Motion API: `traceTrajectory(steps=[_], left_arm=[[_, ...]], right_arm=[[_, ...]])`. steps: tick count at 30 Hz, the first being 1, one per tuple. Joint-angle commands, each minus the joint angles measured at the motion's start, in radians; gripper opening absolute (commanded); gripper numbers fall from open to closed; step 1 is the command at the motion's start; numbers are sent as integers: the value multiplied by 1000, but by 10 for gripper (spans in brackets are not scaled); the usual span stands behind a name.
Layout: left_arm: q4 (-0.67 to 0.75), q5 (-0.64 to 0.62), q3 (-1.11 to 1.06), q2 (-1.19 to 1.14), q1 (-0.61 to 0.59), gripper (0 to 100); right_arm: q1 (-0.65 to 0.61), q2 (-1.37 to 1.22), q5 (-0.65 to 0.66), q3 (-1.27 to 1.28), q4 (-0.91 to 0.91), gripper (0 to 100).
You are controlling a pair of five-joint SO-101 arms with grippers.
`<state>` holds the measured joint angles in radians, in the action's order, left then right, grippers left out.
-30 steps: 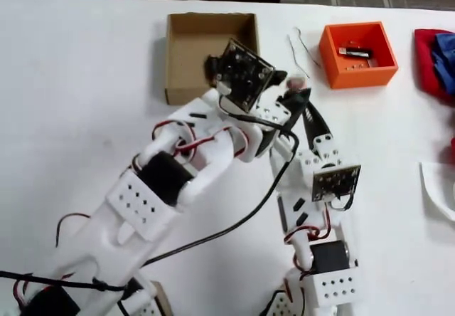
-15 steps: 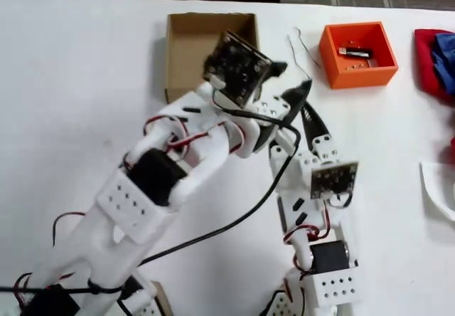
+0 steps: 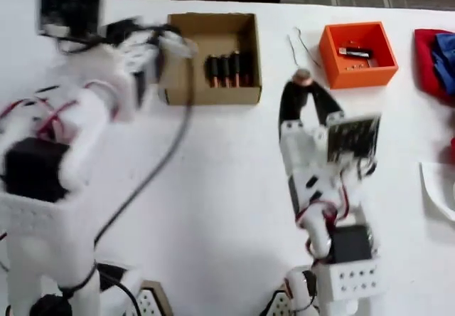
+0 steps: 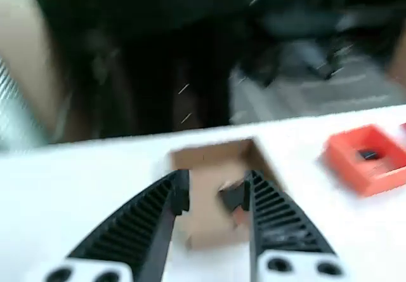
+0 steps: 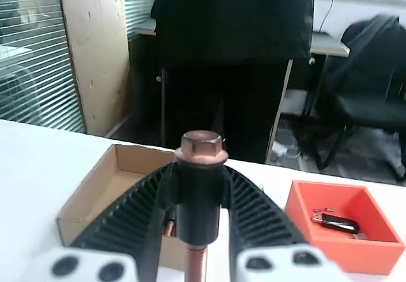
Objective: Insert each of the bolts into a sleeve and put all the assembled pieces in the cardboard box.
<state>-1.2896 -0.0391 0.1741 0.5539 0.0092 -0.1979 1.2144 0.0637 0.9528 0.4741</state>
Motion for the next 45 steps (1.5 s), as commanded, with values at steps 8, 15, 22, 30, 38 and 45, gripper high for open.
traceTrajectory(steps=[8, 15, 22, 30, 38, 45], left_arm=[[54, 6, -490, 8, -259, 162], [315, 8, -868, 11, -264, 162], [535, 8, -1109, 5, -264, 162], [741, 8, -1282, 5, -261, 162], [789, 6, -1310, 5, -259, 162], [783, 6, -1311, 3, -259, 162]], right_arm=[[-19, -722, -66, -930, 291, 22], [-84, -1265, -98, -1393, 410, 22], [-145, -1821, -101, -1966, 503, 22], [-214, -2269, -101, -2387, 506, 21], [-219, -2374, -170, -2401, 456, 21], [-248, -2434, -183, -2401, 455, 21]])
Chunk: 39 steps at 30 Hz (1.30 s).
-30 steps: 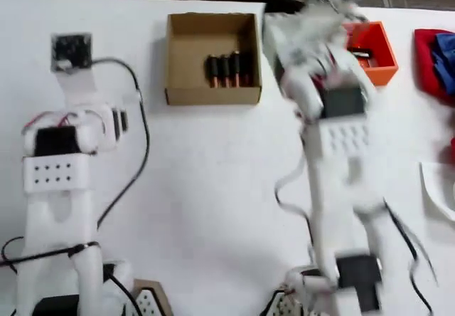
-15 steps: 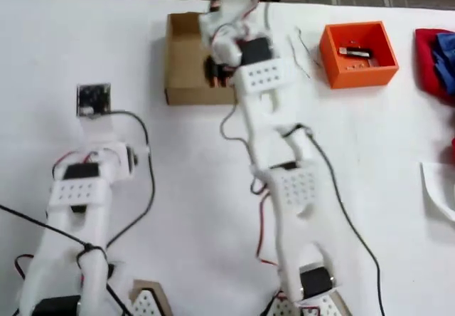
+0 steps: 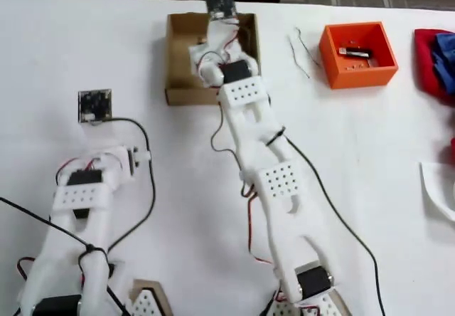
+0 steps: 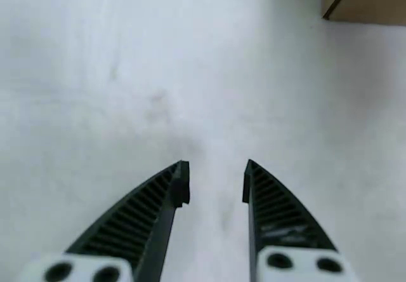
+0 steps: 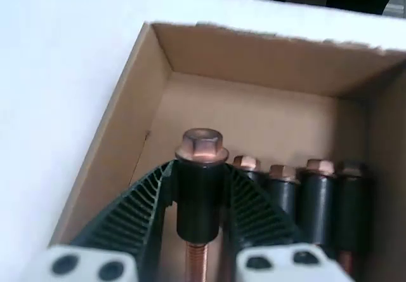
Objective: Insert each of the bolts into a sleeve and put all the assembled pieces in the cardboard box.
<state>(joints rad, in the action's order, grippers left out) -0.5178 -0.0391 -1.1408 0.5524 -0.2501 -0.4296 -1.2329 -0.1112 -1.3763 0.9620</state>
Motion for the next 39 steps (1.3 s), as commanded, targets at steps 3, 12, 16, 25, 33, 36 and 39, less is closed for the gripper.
traceTrajectory(steps=[3, 12, 16, 25, 33, 36, 39], left_arm=[[9, 6, 2, 5, 0, 162], [17, 6, -18, 5, 0, 162], [17, 6, -18, 5, 0, 162], [17, 6, -18, 5, 0, 162], [17, 6, -18, 5, 0, 162], [17, 6, -18, 5, 0, 162], [15, 6, -18, 5, 0, 162]], right_arm=[[-25, 5, -5, -72, -42, 21], [-28, 4, -5, -49, -61, 21], [-27, 2, -5, -8, -88, 21], [-30, 1, -9, 21, -116, 21], [-28, -15, -9, 21, -113, 21], [-30, -35, -11, 21, -110, 21], [-28, -44, -11, 20, -111, 21]])
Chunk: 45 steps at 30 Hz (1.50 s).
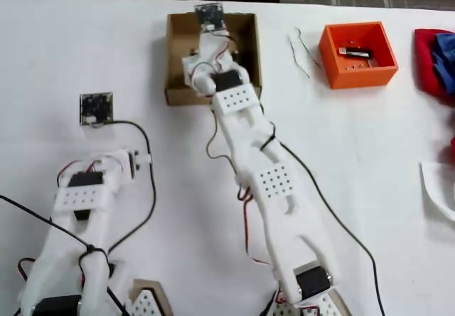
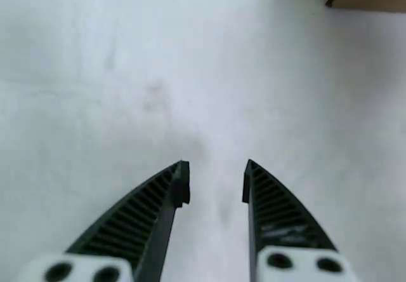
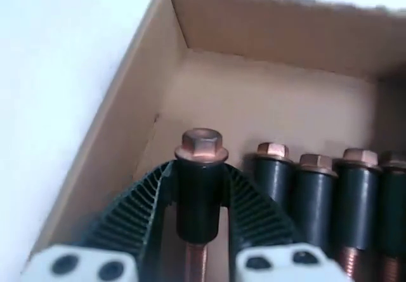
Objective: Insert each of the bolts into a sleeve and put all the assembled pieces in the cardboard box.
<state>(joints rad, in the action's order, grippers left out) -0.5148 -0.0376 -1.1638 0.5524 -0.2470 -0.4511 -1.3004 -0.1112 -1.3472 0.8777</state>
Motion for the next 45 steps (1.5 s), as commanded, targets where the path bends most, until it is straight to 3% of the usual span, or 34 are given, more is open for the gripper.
traceTrajectory(steps=[1, 24, 29, 39, 45], left_arm=[[12, 5, 5, 5, -3, 162], [11, 5, 5, 5, -3, 162], [11, 5, 5, 5, -3, 162], [11, 5, 5, 5, -3, 162], [3, 5, 38, 15, -9, 162]], right_arm=[[-7, 22, -11, -9, -30, 21], [-2, -7, -11, -18, -33, 25], [-2, -7, -11, -17, -27, 97], [-2, -4, -11, -20, -30, 73], [31, 81, -5, -149, 47, 73]])
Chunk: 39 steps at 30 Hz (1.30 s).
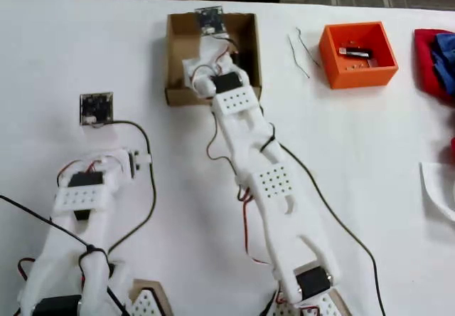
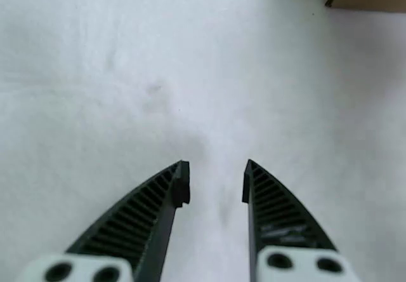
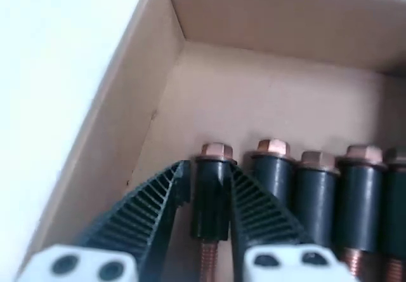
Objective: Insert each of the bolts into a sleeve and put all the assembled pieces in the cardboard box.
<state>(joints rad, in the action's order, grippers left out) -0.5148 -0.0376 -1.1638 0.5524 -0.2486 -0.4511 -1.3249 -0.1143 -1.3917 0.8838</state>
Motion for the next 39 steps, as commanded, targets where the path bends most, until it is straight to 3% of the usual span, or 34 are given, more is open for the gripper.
traceTrajectory(steps=[1, 7, 17, 20, 22, 28, 31, 35, 39], left_arm=[[-18, 5, 58, 15, -8, 162], [-347, 5, 364, 15, -8, 162], [-1059, 5, 1277, 15, -8, 164], [-1232, 5, 1514, 15, -8, 164], [-1274, 5, 1607, 18, -9, 162], [-1270, 5, 1600, 229, -66, 164], [-1270, 86, 1518, 396, -25, 164], [-1266, 189, 1274, 631, 32, 164], [-1201, 150, 937, 853, 37, 164]], right_arm=[[41, 133, -2, -144, 85, 73], [91, 325, 0, -276, 320, 72], [133, 785, 0, -275, 667, 70], [133, 932, 0, -275, 791, 73], [133, 1017, 0, -273, 860, 73], [137, 1228, 21, -264, 885, 73], [139, 1311, 175, -264, 885, 70], [139, 1414, 350, -192, 885, 70], [139, 1572, 267, 40, 886, 74]])
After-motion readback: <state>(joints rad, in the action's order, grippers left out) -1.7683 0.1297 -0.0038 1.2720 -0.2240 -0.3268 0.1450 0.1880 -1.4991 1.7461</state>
